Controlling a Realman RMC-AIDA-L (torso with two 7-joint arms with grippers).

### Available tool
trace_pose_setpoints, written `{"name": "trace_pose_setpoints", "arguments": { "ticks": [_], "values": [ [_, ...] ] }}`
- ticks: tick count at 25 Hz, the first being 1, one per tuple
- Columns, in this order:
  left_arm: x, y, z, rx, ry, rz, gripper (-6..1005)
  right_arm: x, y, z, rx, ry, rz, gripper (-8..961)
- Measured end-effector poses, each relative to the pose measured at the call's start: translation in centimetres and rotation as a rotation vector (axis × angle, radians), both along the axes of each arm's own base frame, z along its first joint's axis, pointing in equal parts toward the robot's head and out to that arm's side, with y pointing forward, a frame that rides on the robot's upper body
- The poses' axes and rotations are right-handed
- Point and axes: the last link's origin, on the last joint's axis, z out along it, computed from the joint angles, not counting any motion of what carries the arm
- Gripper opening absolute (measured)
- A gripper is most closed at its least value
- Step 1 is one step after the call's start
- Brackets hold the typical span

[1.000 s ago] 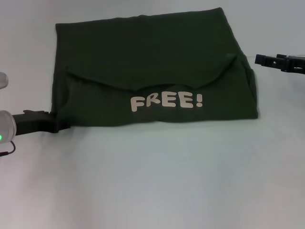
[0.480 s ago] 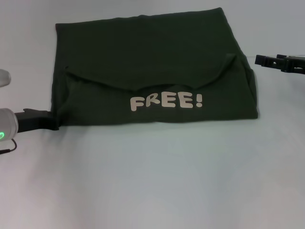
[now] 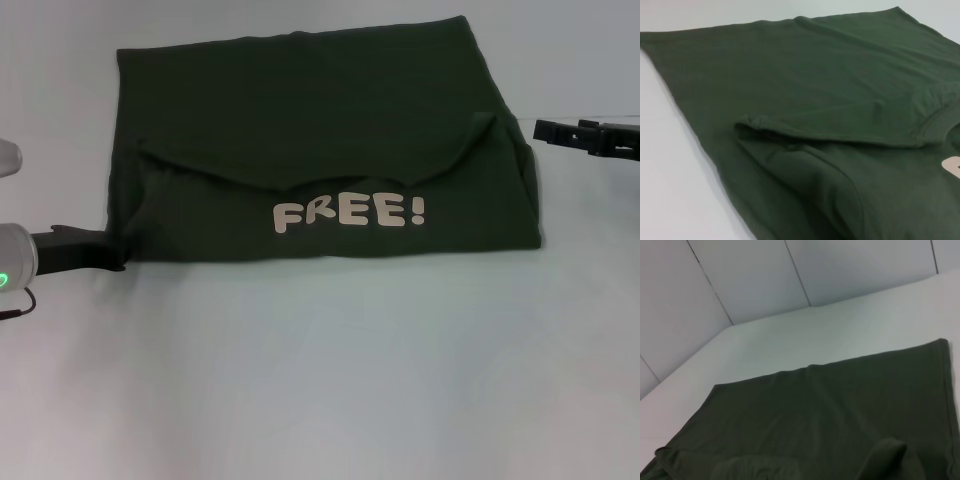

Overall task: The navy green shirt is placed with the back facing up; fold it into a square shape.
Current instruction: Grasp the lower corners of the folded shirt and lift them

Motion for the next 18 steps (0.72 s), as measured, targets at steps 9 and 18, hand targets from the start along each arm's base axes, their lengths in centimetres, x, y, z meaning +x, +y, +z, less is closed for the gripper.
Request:
{"name": "trace_pose_setpoints", "arguments": {
  "ticks": [9,18],
  "values": [
    [0.7,0.0,0.3,-0.025,-0.03,-0.013,53,-0.6,0.1,1.2,-0.167,0.047,-0.15,909],
    [1.1,0.1,0.2,-0.044,-0.039,-0.017,52,-2.0,0.6,0.0,-0.328,-0.106,-0.266,894]
  ]
}}
